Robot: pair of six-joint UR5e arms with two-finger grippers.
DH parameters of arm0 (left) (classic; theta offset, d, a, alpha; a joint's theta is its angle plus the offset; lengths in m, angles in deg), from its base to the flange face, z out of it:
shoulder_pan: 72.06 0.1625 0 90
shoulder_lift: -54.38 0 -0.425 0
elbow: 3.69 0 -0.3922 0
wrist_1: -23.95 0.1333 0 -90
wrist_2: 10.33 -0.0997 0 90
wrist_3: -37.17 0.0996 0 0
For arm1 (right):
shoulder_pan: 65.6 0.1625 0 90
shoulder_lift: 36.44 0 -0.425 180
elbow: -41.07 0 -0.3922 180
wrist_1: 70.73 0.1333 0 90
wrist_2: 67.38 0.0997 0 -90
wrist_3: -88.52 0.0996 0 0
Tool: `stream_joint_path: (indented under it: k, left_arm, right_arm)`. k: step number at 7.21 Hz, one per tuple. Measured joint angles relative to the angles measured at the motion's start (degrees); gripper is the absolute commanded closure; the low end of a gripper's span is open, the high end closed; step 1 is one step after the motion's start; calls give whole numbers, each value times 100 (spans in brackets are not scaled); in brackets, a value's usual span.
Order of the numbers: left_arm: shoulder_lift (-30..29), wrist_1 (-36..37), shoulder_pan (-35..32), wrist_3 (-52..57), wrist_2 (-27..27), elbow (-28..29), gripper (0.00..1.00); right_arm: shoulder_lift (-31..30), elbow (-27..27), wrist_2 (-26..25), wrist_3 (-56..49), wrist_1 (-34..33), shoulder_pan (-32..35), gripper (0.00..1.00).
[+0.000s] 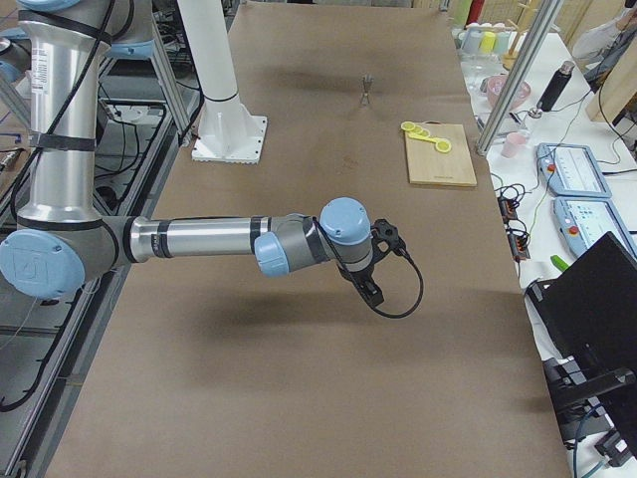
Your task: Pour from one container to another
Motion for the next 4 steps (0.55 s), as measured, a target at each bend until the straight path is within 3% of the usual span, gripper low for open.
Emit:
stream_joint_path:
  k: [2,4]
  left_arm:
    - [-398,646,431,-450,6,-491,2]
    - [-1092,1212,950,-1143,-9,-612,2]
  right_arm:
    - [406,569,380,16,441,-43,0]
    - [698,655,587,18,511,-62,0]
